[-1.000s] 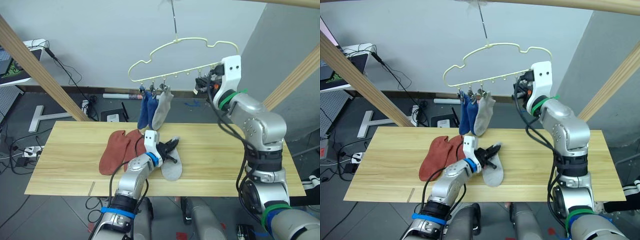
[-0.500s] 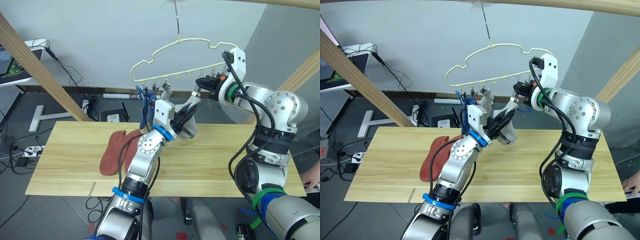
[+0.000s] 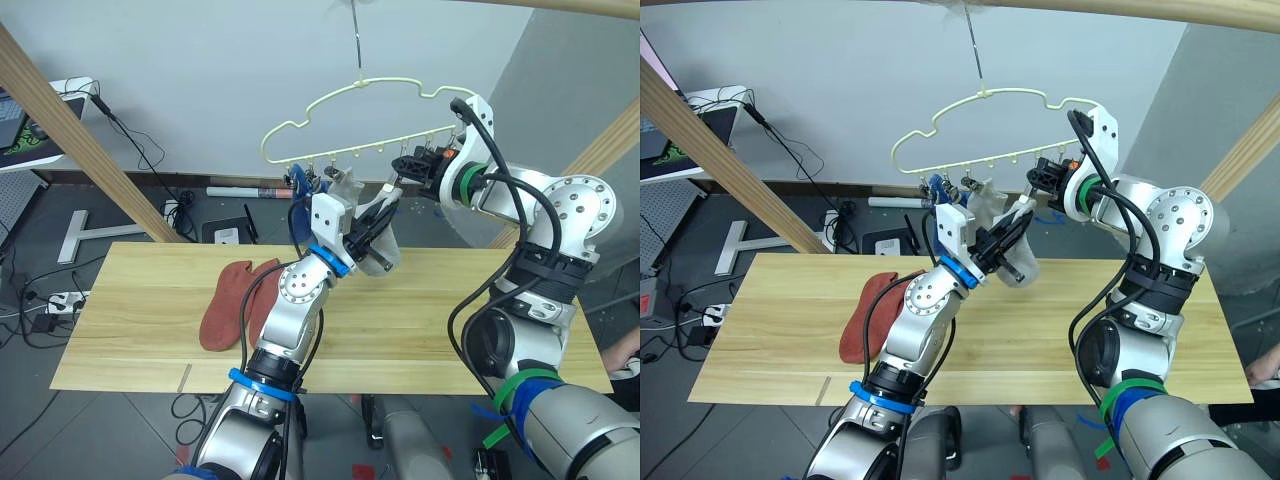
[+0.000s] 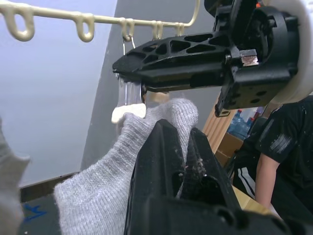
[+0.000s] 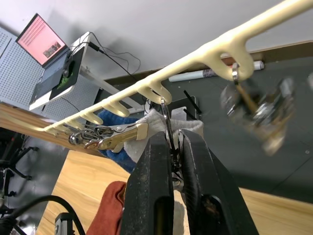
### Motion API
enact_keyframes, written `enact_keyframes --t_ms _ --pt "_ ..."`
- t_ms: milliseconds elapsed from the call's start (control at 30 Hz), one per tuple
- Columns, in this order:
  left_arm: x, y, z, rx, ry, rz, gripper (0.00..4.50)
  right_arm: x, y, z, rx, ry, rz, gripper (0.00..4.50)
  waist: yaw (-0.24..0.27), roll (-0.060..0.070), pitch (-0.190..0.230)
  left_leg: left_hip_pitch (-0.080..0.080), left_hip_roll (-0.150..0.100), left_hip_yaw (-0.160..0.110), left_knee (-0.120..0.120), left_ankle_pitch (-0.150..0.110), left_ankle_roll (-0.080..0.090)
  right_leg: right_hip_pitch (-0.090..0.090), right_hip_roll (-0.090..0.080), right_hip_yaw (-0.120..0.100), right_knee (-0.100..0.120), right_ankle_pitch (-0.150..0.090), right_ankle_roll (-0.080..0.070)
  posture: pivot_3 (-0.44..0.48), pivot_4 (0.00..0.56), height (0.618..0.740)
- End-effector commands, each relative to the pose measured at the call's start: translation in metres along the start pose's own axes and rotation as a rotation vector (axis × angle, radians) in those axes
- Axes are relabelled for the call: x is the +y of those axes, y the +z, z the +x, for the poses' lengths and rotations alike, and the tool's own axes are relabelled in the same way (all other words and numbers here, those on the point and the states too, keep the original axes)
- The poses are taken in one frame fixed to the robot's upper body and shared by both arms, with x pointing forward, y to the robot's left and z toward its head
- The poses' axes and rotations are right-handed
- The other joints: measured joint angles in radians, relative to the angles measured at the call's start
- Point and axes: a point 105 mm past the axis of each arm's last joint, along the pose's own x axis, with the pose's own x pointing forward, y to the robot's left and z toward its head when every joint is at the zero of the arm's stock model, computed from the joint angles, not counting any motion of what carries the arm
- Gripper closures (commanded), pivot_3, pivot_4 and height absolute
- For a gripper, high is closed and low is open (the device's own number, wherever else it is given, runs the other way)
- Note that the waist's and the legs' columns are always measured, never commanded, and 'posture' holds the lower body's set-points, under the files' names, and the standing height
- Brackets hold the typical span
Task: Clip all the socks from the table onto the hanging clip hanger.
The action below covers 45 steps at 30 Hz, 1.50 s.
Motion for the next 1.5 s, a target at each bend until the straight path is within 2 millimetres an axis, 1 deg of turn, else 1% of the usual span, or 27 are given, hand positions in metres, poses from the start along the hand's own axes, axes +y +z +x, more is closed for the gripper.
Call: enact_keyframes --t_ms 33,267,400,533,700,767,800,1000,1100,1133,1233,1267,1367,1400,1500 --pt "0.001 0.009 0.002 -0.053 0.012 0.011 4.47 -0.010 -0.001 -0.004 0.011 -0.056 0.022 4.50 0.000 0.000 0.000 0.000 0.000 0.000 0.000 0.000 0.000 0.000 0.000 0.000 0.000 0.000 0.000 -0.157 0.284 0.740" --pt "0.002 0.008 0.004 -0.055 0.012 0.009 4.47 -0.008 0.000 -0.005 0.020 -0.054 0.030 4.50 -0.001 0.000 0.000 0.000 0.000 0.000 0.000 0.000 0.000 0.000 0.000 0.000 0.000 0.000 0.000 -0.162 0.285 0.740" --pt "0.005 0.012 0.006 -0.070 0.021 0.023 4.47 -0.008 -0.002 -0.005 0.032 -0.050 0.034 4.50 -0.001 0.000 0.000 0.000 0.000 0.000 0.000 0.000 0.000 0.000 0.000 0.000 0.000 0.000 0.000 -0.160 0.290 0.740" --pt "0.000 0.018 0.010 -0.090 -0.009 0.049 4.47 -0.007 -0.003 -0.004 0.036 -0.046 0.042 4.50 -0.002 0.000 0.000 0.000 0.000 0.000 0.000 0.000 0.000 0.000 0.000 0.000 0.000 0.000 0.000 -0.158 0.295 0.740" --pt "-0.001 0.018 0.010 -0.090 -0.011 0.052 4.47 -0.007 -0.003 -0.005 0.037 -0.038 0.033 4.50 -0.003 0.000 0.000 0.000 0.000 -0.001 0.000 0.000 0.000 0.000 0.000 -0.001 0.000 0.000 0.000 -0.160 0.298 0.740" --pt "-0.001 0.019 0.011 -0.091 -0.010 0.049 4.50 -0.006 -0.003 -0.005 0.036 -0.030 0.032 3.81 -0.003 0.000 0.000 0.000 0.000 0.000 0.000 0.000 0.000 0.000 0.000 0.000 0.000 0.000 0.000 -0.161 0.299 0.740" --pt "-0.001 0.019 0.011 -0.092 -0.009 0.049 4.50 -0.005 -0.002 -0.005 0.033 -0.021 0.038 3.56 -0.003 0.000 0.000 0.000 0.000 0.000 0.000 0.000 0.000 0.000 0.000 0.000 0.000 0.000 0.000 -0.161 0.299 0.740" --pt "-0.001 0.020 0.012 -0.096 -0.009 0.051 4.50 -0.004 0.001 -0.006 0.029 -0.011 0.039 1.29 -0.015 0.000 0.000 -0.001 0.000 0.000 0.000 0.000 0.000 -0.001 0.001 0.000 0.000 0.000 0.000 -0.161 0.301 0.740" --pt "0.000 0.019 0.014 -0.090 -0.005 0.055 4.50 -0.002 0.009 -0.010 0.004 0.017 0.040 0.21 -0.022 0.000 0.000 -0.001 0.000 0.000 -0.001 0.000 0.000 -0.001 0.001 0.000 0.000 0.000 0.000 -0.161 0.302 0.740" --pt "0.001 0.019 0.014 -0.087 -0.002 0.057 4.50 -0.001 0.011 -0.012 -0.005 0.026 0.035 0.02 -0.025 0.000 0.000 -0.001 0.000 0.000 -0.001 0.000 0.000 -0.002 0.001 0.000 0.000 0.000 0.000 -0.161 0.302 0.740" --pt "0.005 0.014 0.012 -0.062 0.021 0.053 4.50 0.005 0.019 -0.024 -0.033 0.062 -0.051 0.02 -0.031 0.000 0.000 -0.001 0.000 0.000 -0.001 0.000 0.000 -0.002 0.001 0.001 0.000 0.000 0.000 -0.161 0.302 0.740" --pt "0.006 0.012 0.012 -0.053 0.027 0.026 4.50 0.009 0.020 -0.028 -0.039 0.083 -0.089 0.02 -0.031 0.000 0.000 -0.001 0.000 0.000 -0.001 0.000 0.000 -0.002 0.001 0.001 0.000 0.000 0.000 -0.161 0.302 0.740" --pt "0.012 0.007 0.009 -0.026 0.047 -0.029 3.71 0.016 0.016 -0.041 -0.056 0.101 -0.224 0.00 -0.034 0.000 0.000 -0.001 0.000 0.000 -0.001 0.000 0.000 -0.002 0.002 0.001 -0.001 0.000 0.000 -0.163 0.301 0.740" --pt "0.013 0.005 0.008 -0.016 0.050 -0.038 3.51 0.017 0.014 -0.044 -0.059 0.101 -0.269 0.00 -0.035 0.000 0.000 -0.001 0.000 0.000 -0.001 0.000 0.000 -0.002 0.002 0.001 -0.001 0.000 0.000 -0.163 0.301 0.740" --pt "0.018 0.002 0.005 0.004 0.064 -0.066 2.57 0.016 0.007 -0.048 -0.072 0.087 -0.345 0.00 -0.036 0.000 0.000 -0.001 0.000 0.000 -0.001 0.000 0.000 -0.002 0.003 0.001 -0.001 0.000 0.000 -0.162 0.299 0.740"
